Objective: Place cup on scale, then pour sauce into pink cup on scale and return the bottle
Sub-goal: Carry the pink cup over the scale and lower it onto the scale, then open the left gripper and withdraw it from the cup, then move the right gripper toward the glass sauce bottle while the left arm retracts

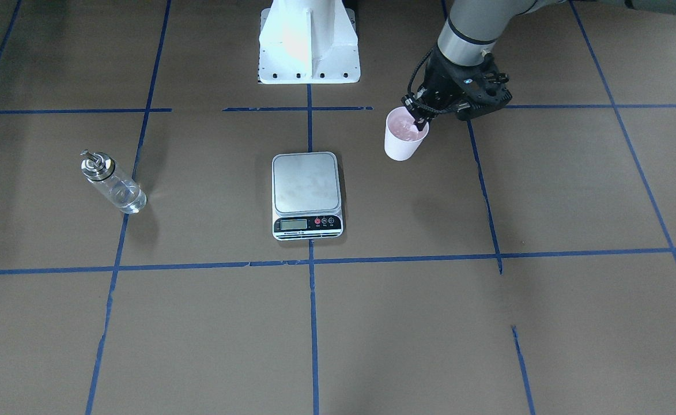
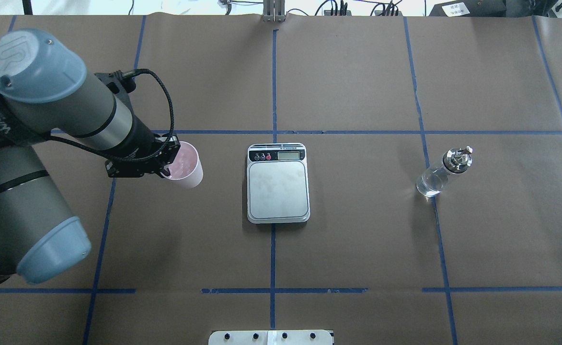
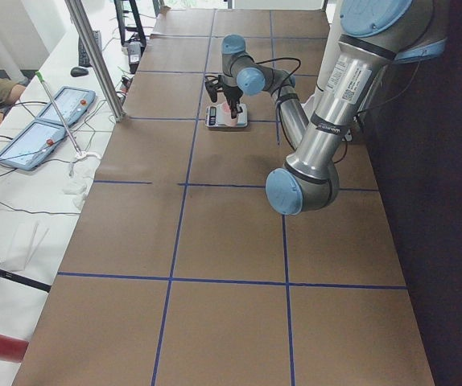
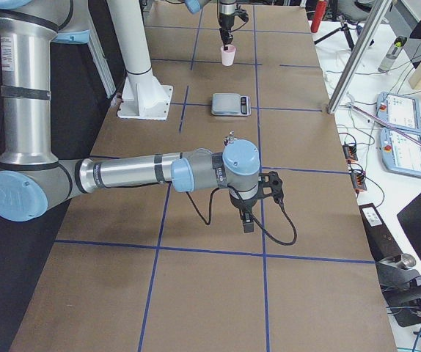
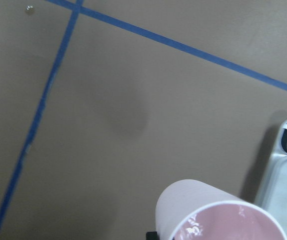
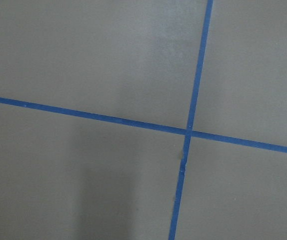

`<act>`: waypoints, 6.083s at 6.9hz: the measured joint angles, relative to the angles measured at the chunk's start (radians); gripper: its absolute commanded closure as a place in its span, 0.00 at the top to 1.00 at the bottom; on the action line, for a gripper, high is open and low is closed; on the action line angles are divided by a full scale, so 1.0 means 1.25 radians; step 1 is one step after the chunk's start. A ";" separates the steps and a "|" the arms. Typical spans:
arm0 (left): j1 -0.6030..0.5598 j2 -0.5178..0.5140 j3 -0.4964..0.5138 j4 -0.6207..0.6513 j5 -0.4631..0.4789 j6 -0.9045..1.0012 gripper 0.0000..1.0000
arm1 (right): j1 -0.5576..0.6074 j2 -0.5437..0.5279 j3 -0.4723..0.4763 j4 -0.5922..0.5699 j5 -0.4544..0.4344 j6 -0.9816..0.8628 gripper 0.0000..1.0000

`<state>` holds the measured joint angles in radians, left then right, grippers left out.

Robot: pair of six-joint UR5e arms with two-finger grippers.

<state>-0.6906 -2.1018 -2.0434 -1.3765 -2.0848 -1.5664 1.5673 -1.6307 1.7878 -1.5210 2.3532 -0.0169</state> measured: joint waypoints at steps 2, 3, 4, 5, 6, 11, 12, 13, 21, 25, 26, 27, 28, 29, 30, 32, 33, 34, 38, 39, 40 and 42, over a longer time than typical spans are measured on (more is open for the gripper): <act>0.039 -0.110 0.075 0.001 0.007 -0.132 0.00 | -0.001 -0.010 0.010 0.000 -0.014 0.015 1.00; 0.058 -0.159 0.121 0.001 0.023 -0.169 0.00 | -0.001 -0.011 0.012 0.003 -0.010 0.036 1.00; 0.073 -0.201 0.168 -0.007 0.041 -0.194 0.00 | -0.001 -0.016 0.014 0.007 0.000 0.047 1.00; 0.080 -0.226 0.213 -0.032 0.052 -0.215 0.00 | -0.001 -0.022 0.017 0.010 0.011 0.052 1.00; 0.088 -0.235 0.254 -0.069 0.068 -0.236 0.00 | -0.001 -0.025 0.020 0.011 0.014 0.054 1.00; 0.137 -0.231 0.317 -0.131 0.108 -0.287 0.00 | -0.001 -0.020 0.025 0.008 0.011 0.057 1.00; 0.139 -0.231 0.320 -0.132 0.108 -0.287 0.00 | -0.001 -0.021 0.025 0.008 0.012 0.058 1.00; 0.139 -0.231 0.323 -0.132 0.108 -0.287 0.00 | -0.001 -0.022 0.025 0.008 0.014 0.058 1.00; 0.135 -0.231 0.326 -0.148 0.110 -0.281 1.00 | -0.001 -0.014 0.034 -0.002 0.021 0.067 1.00; 0.104 -0.217 0.206 -0.083 0.106 -0.229 1.00 | -0.020 0.026 0.188 -0.208 0.012 0.087 1.00; 0.089 -0.191 0.143 -0.068 0.104 -0.209 1.00 | -0.041 0.030 0.255 -0.255 0.016 0.107 1.00; 0.066 -0.155 0.074 -0.048 0.096 -0.184 1.00 | -0.056 0.025 0.297 -0.279 0.030 0.128 1.00; 0.037 -0.126 0.015 -0.004 0.077 -0.131 1.00 | -0.066 0.014 0.328 -0.289 0.048 0.156 1.00; 0.001 -0.107 -0.031 0.056 0.059 -0.054 1.00 | -0.088 0.009 0.357 -0.292 0.043 0.200 0.98; -0.034 -0.083 -0.062 0.093 0.051 0.016 1.00 | -0.131 0.014 0.384 -0.288 0.016 0.310 1.00; -0.097 -0.010 -0.128 0.117 0.047 0.150 1.00 | -0.283 0.026 0.446 -0.225 -0.087 0.606 1.00; -0.133 0.023 -0.150 0.128 0.047 0.215 1.00 | -0.348 0.029 0.467 -0.206 -0.132 0.680 0.99; -0.164 0.055 -0.162 0.135 0.047 0.287 1.00 | -0.403 0.032 0.483 -0.169 -0.153 0.755 0.86; -0.286 0.173 -0.170 0.137 0.024 0.579 1.00 | -0.555 -0.102 0.498 0.205 -0.265 0.895 1.00; -0.298 0.182 -0.169 0.137 0.022 0.606 1.00 | -0.625 -0.136 0.499 0.244 -0.373 0.898 1.00; -0.302 0.187 -0.168 0.136 0.022 0.617 1.00 | -0.700 -0.171 0.498 0.278 -0.486 0.900 1.00; -0.305 0.192 -0.167 0.132 0.022 0.623 1.00 | -0.822 -0.282 0.430 0.498 -0.677 0.902 1.00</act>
<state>-1.0716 -1.8615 -2.2524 -1.2109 -2.0572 -0.7879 0.5396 -1.9829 2.3259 -0.8983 1.5072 1.1107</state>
